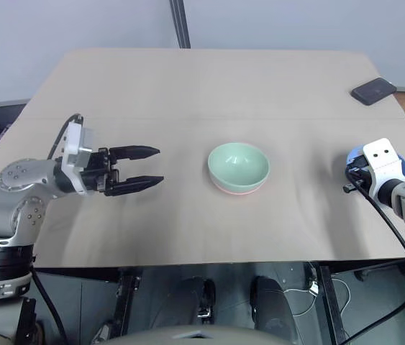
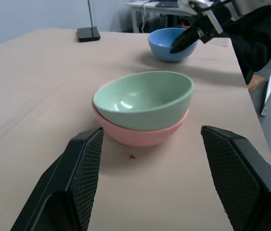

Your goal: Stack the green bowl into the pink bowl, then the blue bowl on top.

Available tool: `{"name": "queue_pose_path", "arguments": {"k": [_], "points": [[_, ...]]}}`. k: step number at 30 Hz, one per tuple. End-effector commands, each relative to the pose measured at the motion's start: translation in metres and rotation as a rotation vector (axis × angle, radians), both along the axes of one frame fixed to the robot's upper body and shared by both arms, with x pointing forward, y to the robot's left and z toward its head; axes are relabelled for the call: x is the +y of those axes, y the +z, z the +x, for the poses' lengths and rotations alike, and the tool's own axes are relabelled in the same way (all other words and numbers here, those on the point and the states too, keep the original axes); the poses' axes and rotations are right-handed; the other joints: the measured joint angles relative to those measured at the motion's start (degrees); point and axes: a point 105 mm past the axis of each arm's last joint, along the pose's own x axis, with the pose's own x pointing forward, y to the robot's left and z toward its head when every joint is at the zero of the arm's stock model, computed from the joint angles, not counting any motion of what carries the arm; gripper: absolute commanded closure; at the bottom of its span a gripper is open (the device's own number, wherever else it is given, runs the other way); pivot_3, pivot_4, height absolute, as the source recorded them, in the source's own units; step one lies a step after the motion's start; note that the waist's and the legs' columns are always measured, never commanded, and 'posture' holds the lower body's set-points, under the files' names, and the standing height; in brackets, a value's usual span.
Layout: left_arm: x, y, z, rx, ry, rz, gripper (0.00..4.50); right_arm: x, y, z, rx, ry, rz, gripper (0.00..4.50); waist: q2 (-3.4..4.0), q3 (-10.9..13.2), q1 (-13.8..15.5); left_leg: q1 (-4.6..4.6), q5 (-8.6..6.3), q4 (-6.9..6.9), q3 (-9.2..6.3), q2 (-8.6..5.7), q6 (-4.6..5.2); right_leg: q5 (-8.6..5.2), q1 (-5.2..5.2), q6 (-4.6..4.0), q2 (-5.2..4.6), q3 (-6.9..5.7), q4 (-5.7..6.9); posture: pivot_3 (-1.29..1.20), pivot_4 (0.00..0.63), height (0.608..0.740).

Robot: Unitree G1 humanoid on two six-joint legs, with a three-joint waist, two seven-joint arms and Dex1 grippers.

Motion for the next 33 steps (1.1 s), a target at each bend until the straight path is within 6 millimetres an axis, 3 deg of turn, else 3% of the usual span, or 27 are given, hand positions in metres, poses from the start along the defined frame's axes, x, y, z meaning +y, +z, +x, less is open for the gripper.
{"name": "queue_pose_path", "arguments": {"k": [1, 3, 6, 9, 12, 20, 24, 28, 30, 33], "points": [[-0.002, 0.01, -0.004, -0.055, 0.009, -0.019, 1.04, 0.017, 0.024, 0.008, -0.114, 0.106, -0.045, 4.44, 0.0, 0.0, -0.03, 0.0, 0.0, 0.0, 0.01, 0.0, 0.0, 0.0, 0.0, 0.0, 0.0, 0.01, 0.0, 0.0, 0.15, 0.739], [-0.001, 0.009, -0.003, -0.054, 0.023, -0.024, 1.04, 0.051, 0.047, 0.01, -0.229, 0.283, -0.016, 4.44, 0.0, 0.0, -0.16, 0.0, 0.0, 0.0, 0.04, 0.0, 0.01, 0.0, -0.01, 0.0, -0.01, 0.04, -0.01, 0.0, 0.15, 0.739], [-0.001, 0.007, -0.004, -0.048, 0.03, -0.028, 1.04, 0.116, 0.076, -0.011, -0.351, 0.617, 0.084, 4.44, 0.03, 0.02, -0.68, 0.0, 0.0, -0.03, 0.05, 0.02, 0.01, 0.0, -0.06, 0.01, 0.02, 0.08, 0.0, 0.0, 0.15, 0.739], [-0.001, 0.007, -0.004, -0.057, 0.036, -0.027, 1.04, 0.156, 0.084, -0.024, -0.359, 0.79, 0.142, 4.44, 0.02, 0.01, -0.96, -0.01, -0.01, -0.06, -0.02, 0.09, 0.0, 0.0, -0.06, 0.0, 0.06, 0.01, 0.01, 0.0, 0.15, 0.739], [-0.005, 0.01, -0.01, -0.082, -0.001, -0.026, 1.04, 0.186, 0.077, -0.024, -0.309, 0.919, 0.152, 4.44, -0.03, -0.01, -0.7, 0.0, -0.01, -0.05, -0.02, 0.02, 0.01, 0.01, -0.01, 0.0, -0.04, -0.03, -0.02, 0.0, 0.15, 0.739], [-0.002, 0.008, -0.022, -0.073, -0.028, 0.005, 1.04, 0.196, 0.046, -0.021, -0.119, 1.043, 0.085, 4.44, -0.03, 0.0, -0.01, -0.04, -0.02, -0.04, -0.03, -0.02, 0.02, 0.01, -0.05, -0.03, -0.08, -0.06, -0.03, 0.0, 0.15, 0.739], [0.001, 0.004, -0.025, -0.066, -0.01, 0.009, 1.04, 0.196, 0.05, -0.023, -0.119, 1.06, 0.11, 2.42, -0.02, 0.0, -0.05, -0.03, -0.02, -0.05, -0.01, 0.0, 0.01, 0.01, -0.06, -0.03, -0.08, -0.06, -0.04, 0.0, 0.15, 0.739], [-0.002, 0.002, -0.026, -0.057, 0.018, 0.008, 1.04, 0.194, 0.086, -0.023, -0.276, 0.992, 0.206, 0.63, -0.02, 0.01, 0.01, -0.03, -0.02, -0.05, -0.01, 0.0, 0.01, 0.01, -0.06, -0.02, -0.09, -0.06, -0.03, 0.0, 0.15, 0.739], [-0.003, 0.0, -0.026, -0.048, 0.037, 0.01, 1.04, 0.188, 0.099, -0.028, -0.321, 0.966, 0.25, 0.63, -0.02, 0.01, 0.11, -0.04, -0.02, -0.05, -0.01, 0.0, 0.01, 0.01, -0.06, -0.03, -0.11, -0.05, -0.03, 0.0, 0.15, 0.739], [-0.004, -0.004, -0.021, -0.032, 0.091, 0.018, 1.04, 0.172, 0.103, -0.036, -0.346, 0.91, 0.25, 0.63, -0.04, 0.0, 0.2, -0.05, -0.02, -0.05, -0.05, -0.01, 0.01, 0.02, -0.04, -0.03, -0.15, -0.09, -0.04, 0.0, 0.15, 0.739]]}}
